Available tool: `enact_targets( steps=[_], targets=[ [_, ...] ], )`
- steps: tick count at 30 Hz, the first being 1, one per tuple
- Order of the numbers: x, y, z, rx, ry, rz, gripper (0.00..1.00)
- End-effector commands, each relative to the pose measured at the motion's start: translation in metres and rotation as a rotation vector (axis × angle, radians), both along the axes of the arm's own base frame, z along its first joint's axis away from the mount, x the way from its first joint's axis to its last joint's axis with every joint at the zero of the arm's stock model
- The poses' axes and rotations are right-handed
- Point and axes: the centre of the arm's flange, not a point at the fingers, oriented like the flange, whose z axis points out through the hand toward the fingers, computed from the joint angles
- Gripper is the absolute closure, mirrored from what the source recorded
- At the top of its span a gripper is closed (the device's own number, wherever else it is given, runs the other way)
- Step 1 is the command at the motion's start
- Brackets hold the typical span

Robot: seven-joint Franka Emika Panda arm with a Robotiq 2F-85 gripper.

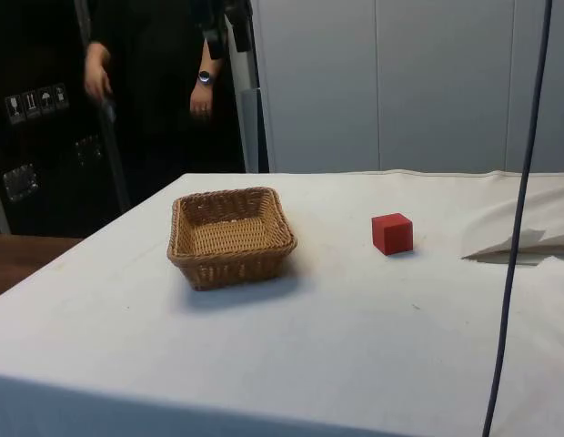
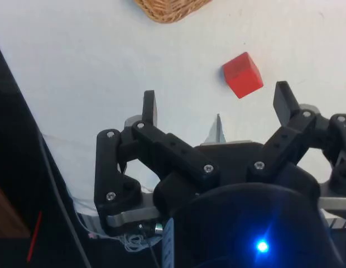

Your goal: Pick up the cube and place it into the basket.

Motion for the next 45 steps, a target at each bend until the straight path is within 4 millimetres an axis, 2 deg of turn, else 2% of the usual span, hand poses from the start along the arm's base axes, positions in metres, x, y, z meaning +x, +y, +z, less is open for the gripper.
enact_targets(
  steps=[1,9,10,11,17,19,25,27,32,45],
  targets=[
    [-0.002,0.000,-0.004,0.000,0.009,0.000,0.00],
    [-0.017,-0.001,-0.015,-0.034,0.031,-0.010,0.00],
    [-0.015,-0.001,-0.016,-0.024,0.040,-0.007,0.00],
    [-0.022,-0.001,-0.018,-0.043,0.039,-0.012,0.00],
    [-0.038,-0.003,-0.023,-0.079,0.060,-0.010,0.00],
    [-0.036,-0.003,-0.024,-0.069,0.065,-0.008,0.00],
    [-0.056,-0.011,-0.027,-0.117,0.080,-0.009,0.00],
    [-0.055,-0.010,-0.028,-0.110,0.082,-0.006,0.00],
    [-0.070,-0.017,-0.033,-0.131,0.098,-0.003,0.00],
    [-0.083,-0.024,-0.055,-0.147,0.178,0.002,0.00]
  ],
)
